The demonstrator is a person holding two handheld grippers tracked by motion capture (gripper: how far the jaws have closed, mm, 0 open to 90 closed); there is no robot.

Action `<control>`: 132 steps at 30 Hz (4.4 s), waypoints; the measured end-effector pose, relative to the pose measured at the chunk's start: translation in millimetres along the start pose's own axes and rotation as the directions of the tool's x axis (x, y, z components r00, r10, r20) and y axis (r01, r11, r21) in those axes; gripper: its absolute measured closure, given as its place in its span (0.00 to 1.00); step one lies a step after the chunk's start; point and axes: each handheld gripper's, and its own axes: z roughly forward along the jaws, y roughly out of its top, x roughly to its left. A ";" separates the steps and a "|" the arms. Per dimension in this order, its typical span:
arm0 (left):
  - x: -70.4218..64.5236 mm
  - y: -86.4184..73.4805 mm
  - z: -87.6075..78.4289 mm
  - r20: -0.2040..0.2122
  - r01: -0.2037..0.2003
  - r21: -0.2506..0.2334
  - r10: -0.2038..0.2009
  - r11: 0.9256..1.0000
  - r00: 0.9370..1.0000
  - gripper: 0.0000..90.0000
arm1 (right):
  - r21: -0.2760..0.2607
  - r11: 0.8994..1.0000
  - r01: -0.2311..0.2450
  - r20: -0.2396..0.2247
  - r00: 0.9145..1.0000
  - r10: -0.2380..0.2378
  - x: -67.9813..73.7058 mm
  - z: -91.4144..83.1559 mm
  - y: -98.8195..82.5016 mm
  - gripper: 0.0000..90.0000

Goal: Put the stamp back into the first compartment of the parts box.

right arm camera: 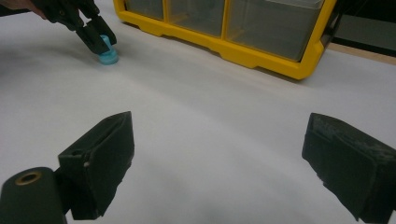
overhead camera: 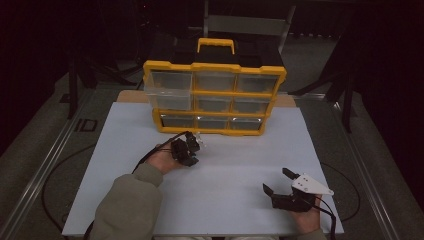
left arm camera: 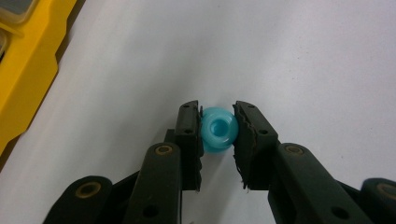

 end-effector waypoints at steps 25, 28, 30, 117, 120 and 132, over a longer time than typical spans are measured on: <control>1.9 0.0 -8.0 -0.009 0.016 -0.020 -0.016 1.000 1.000 0.81 | 0.000 1.000 0.000 0.000 1.000 0.000 -0.1 0.3 -0.1 0.10; 1.5 0.4 -9.8 -0.008 0.018 -0.021 -0.018 1.000 1.000 0.81 | 0.001 1.000 -0.001 0.002 1.000 0.001 -0.1 0.4 -0.1 0.10; 1.2 0.7 -10.8 -0.008 0.016 -0.023 -0.016 1.000 1.000 0.81 | 0.001 1.000 -0.002 0.001 1.000 0.002 0.0 0.5 -0.1 0.10; -5.9 14.1 -51.4 0.042 -0.072 -0.047 0.074 0.996 0.996 0.81 | 0.001 1.000 -0.003 -0.001 1.000 0.003 -0.1 0.4 -0.1 0.10; -5.7 14.1 -52.6 0.048 -0.073 -0.048 0.076 0.996 0.996 0.81 | 0.001 1.000 -0.003 -0.002 1.000 0.003 -0.1 0.5 -0.1 0.10; -5.0 14.4 -59.6 0.057 -0.078 -0.058 0.082 0.995 0.995 0.81 | 0.000 1.000 -0.004 -0.004 1.000 0.004 -0.2 0.4 -0.1 0.10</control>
